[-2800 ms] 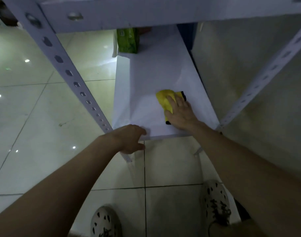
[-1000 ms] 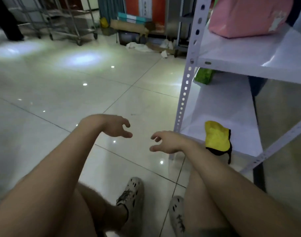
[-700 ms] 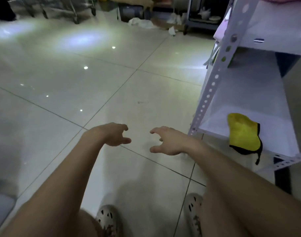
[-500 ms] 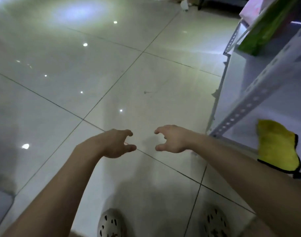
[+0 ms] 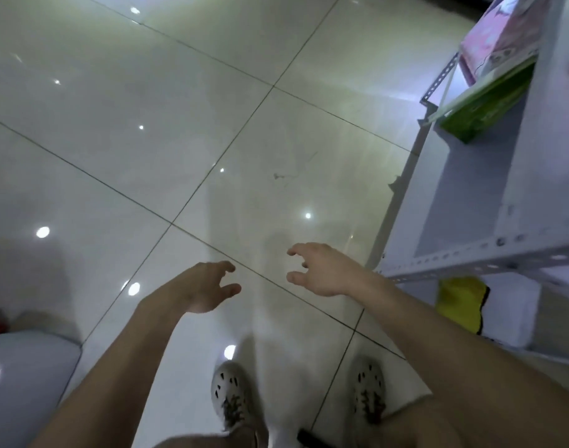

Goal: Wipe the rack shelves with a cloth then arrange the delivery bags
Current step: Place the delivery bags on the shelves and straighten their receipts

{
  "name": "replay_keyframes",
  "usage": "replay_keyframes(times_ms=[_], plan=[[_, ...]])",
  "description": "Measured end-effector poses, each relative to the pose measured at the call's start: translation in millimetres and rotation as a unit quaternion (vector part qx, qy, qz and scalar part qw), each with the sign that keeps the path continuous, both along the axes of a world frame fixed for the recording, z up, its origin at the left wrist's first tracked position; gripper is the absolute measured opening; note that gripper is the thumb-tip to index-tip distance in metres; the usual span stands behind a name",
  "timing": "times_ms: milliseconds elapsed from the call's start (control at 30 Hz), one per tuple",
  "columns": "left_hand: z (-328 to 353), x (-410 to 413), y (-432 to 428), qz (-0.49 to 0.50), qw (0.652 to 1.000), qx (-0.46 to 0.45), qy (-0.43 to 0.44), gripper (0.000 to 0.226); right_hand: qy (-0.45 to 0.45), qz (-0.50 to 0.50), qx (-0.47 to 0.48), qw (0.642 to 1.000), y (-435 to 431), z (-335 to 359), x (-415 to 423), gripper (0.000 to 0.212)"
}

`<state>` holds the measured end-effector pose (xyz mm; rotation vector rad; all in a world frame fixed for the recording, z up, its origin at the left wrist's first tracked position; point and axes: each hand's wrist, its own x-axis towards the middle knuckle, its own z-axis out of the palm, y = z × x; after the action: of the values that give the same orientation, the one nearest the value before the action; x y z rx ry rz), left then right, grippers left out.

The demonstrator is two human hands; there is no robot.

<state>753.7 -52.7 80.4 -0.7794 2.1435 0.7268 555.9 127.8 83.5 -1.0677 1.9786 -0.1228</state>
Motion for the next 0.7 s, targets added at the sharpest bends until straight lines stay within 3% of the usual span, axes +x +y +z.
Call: replay_keyframes(times_ms=[233,467,700], plan=[[181.1,4.9,-35.2,-0.001,1.000,-0.013,0.021,0.061,0.003,-0.022,-0.011,1.000,-29.4,159.9,15.7,0.062],[312.9,26.0,-85.2,-0.029,0.998,-0.036,0.031,0.059,0.016,-0.045,-0.030,0.998,-60.8,287.8,13.0,0.064],[414.6,-2.9,-124.6,-0.048,0.986,-0.043,0.151,0.056,0.046,-0.105,-0.097,0.989,-57.2,388.6,7.0,0.062]])
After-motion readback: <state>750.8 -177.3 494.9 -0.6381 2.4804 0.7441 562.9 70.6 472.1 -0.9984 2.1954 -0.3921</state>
